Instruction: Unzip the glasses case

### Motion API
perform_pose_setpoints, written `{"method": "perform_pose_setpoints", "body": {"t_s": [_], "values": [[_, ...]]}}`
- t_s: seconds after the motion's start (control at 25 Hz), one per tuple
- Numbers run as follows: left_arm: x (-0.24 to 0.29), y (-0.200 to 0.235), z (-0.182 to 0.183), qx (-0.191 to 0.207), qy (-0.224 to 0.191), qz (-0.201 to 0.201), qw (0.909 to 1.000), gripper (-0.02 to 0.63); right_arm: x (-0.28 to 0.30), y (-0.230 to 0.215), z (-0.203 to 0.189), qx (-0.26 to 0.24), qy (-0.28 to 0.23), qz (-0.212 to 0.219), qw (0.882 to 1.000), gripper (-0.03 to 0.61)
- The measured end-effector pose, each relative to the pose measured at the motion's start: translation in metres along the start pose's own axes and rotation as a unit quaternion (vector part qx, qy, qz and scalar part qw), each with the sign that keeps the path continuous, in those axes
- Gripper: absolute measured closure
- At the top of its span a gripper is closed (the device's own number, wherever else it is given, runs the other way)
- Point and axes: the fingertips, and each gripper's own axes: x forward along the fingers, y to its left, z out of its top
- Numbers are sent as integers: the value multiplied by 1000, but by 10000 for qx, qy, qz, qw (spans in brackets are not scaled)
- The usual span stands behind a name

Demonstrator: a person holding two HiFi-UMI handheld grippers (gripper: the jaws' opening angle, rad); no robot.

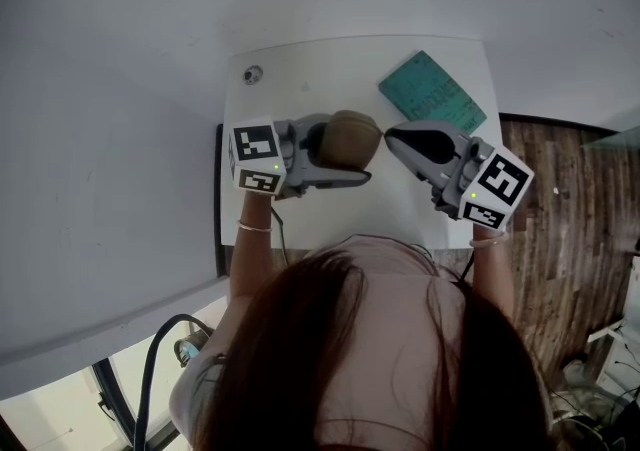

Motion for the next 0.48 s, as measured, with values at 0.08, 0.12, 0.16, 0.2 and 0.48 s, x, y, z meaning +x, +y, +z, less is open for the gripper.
{"method": "perform_pose_setpoints", "body": {"t_s": [0.08,0.12,0.16,0.2,0.48], "values": [[0,1,1,-15,-53,-5,10000,318,0,-1,0,14,-2,9,10000,575],[0,1,1,-21,-85,-6,10000,318,0,-1,-1,21,-4,10,10000,575],[0,1,2,-25,-113,-4,9999,318,0,-1,-1,32,-7,8,10000,575],[0,2,3,-25,-131,-2,9999,318,0,-1,-1,45,-14,2,10000,575],[2,5,6,-81,-328,-26,9994,318,-2,-4,-8,182,-40,-62,9998,575]]}}
